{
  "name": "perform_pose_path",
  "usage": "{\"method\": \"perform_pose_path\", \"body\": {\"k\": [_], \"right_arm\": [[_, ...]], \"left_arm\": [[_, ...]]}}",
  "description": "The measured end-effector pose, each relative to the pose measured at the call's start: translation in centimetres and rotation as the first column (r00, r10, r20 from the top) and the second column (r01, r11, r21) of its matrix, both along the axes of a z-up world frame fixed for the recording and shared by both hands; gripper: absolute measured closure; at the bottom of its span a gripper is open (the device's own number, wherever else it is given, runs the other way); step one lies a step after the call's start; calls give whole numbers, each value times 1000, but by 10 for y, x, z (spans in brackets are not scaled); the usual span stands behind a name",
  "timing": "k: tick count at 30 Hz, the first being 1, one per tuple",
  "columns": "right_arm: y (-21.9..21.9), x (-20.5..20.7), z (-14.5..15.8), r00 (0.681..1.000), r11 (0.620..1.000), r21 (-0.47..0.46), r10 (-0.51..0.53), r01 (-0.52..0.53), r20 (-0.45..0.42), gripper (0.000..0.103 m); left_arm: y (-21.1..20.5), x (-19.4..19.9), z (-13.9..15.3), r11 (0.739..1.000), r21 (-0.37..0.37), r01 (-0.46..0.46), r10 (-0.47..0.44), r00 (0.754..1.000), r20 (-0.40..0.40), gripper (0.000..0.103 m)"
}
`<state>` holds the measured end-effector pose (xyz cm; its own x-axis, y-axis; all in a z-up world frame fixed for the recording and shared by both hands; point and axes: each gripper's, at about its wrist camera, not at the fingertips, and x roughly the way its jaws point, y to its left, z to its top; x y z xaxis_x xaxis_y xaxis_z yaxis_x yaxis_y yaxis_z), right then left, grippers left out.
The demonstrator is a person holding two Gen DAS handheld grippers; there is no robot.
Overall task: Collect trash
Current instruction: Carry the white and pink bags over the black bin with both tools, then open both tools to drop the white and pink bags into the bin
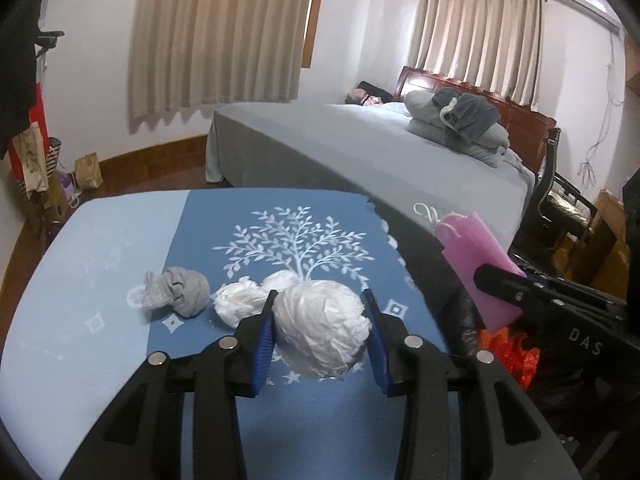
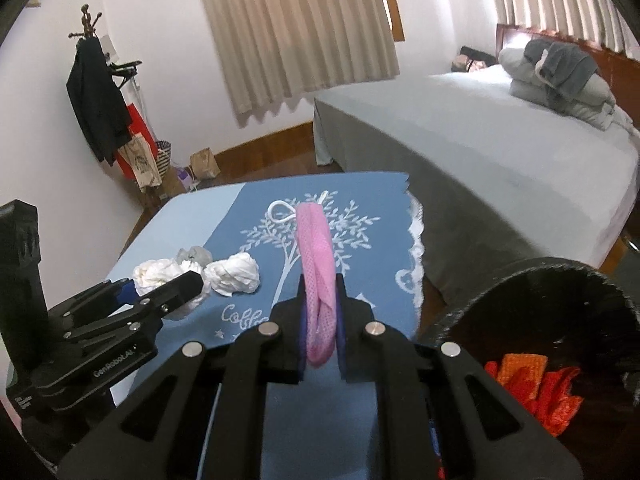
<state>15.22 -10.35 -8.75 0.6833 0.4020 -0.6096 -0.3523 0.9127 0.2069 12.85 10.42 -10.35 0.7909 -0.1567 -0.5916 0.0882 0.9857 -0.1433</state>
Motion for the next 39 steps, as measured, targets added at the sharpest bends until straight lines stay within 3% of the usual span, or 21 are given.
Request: {"method": "perform_pose_path", "body": {"k": [9,19,30,39], "right_arm": [[-46,-26,23,996,997,17,-75,75,56,92],[-114,-53,28,976,980,19,-201,200,83,92],[-173,-76,22,947,950,-10,-309,311,82,92],[-208,-85,10,925,927,-15,-373,375,66,92]], "left_arm": [[-41,-10,20,997,-9,77,-76,996,45,63],[-106,-14,36,980,1,199,-198,976,87,63],[-176,-14,36,943,-5,332,-329,938,105,63],[-213,-7,25,922,-1,388,-386,918,86,63]]}}
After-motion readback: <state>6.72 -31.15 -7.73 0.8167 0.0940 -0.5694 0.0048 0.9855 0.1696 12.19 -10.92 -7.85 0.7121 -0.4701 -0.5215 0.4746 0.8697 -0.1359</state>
